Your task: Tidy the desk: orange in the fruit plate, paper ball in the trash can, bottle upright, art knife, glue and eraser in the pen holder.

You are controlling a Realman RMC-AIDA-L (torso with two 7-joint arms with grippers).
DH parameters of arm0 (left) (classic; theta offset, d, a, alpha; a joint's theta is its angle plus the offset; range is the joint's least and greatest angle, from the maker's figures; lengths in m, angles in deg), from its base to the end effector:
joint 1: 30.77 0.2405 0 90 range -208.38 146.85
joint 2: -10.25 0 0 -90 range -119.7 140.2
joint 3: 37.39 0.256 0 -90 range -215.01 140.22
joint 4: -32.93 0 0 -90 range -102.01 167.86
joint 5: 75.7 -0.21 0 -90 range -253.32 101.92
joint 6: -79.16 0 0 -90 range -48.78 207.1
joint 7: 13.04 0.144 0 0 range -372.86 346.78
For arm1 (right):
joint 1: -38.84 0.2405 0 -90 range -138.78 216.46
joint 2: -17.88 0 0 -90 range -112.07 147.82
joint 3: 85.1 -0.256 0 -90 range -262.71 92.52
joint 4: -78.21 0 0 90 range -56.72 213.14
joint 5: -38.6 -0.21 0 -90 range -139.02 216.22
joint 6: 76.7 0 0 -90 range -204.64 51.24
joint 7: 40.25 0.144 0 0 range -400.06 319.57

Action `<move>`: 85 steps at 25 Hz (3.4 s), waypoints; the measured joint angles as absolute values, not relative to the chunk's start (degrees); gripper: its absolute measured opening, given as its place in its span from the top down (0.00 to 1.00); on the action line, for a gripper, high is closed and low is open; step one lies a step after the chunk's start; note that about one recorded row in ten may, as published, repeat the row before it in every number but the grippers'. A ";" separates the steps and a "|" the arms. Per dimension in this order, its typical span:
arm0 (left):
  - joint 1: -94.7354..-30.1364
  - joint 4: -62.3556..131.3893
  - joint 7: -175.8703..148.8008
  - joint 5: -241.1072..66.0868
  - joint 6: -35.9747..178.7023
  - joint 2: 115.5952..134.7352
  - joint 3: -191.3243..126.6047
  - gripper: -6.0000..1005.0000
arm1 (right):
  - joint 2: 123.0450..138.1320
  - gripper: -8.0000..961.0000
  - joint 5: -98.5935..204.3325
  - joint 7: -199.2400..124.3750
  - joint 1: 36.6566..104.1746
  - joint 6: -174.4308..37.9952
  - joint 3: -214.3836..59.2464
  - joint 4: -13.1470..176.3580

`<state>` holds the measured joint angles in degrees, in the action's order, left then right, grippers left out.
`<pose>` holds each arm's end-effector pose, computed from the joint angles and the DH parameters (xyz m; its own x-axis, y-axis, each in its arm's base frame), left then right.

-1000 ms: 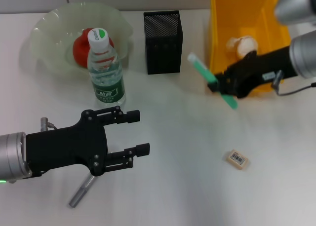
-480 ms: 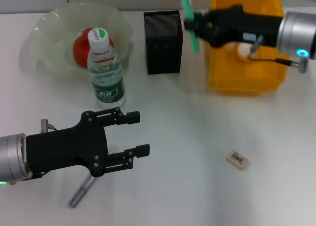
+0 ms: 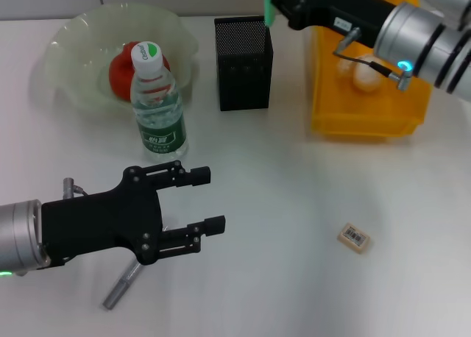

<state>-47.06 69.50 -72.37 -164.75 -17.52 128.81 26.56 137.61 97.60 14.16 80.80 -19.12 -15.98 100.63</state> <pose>-0.2630 0.2518 -0.0231 0.7547 0.1090 0.6470 0.2259 -0.9690 -0.1003 0.1780 0.4203 -0.0390 0.7150 -0.0454 -0.6977 -0.4805 -0.7568 -0.4431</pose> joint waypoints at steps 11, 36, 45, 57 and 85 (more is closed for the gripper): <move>-47.44 69.21 -72.28 -164.76 -17.46 128.81 26.71 0.32 | 137.79 0.82 97.41 12.96 84.16 -24.13 -15.91 96.86; -48.25 68.08 -72.27 -164.81 -17.02 128.81 26.73 0.32 | 137.75 0.61 93.14 9.50 82.51 -21.23 -13.07 96.63; -48.31 68.08 -72.28 -164.82 -16.99 128.72 26.51 0.32 | 137.64 0.52 92.91 13.38 71.70 -10.09 -13.51 105.55; -48.47 68.08 -72.28 -164.82 -16.99 128.73 26.50 0.32 | 137.20 0.29 93.32 14.14 59.51 5.62 -13.64 107.41; -48.96 68.08 -72.94 -164.47 -17.16 128.80 26.56 0.32 | 136.96 0.29 105.45 1.06 48.36 19.66 -18.24 94.67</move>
<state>-48.96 68.08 -72.94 -164.47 -17.16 128.80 26.56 136.96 105.45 1.06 48.36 19.66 -18.24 94.67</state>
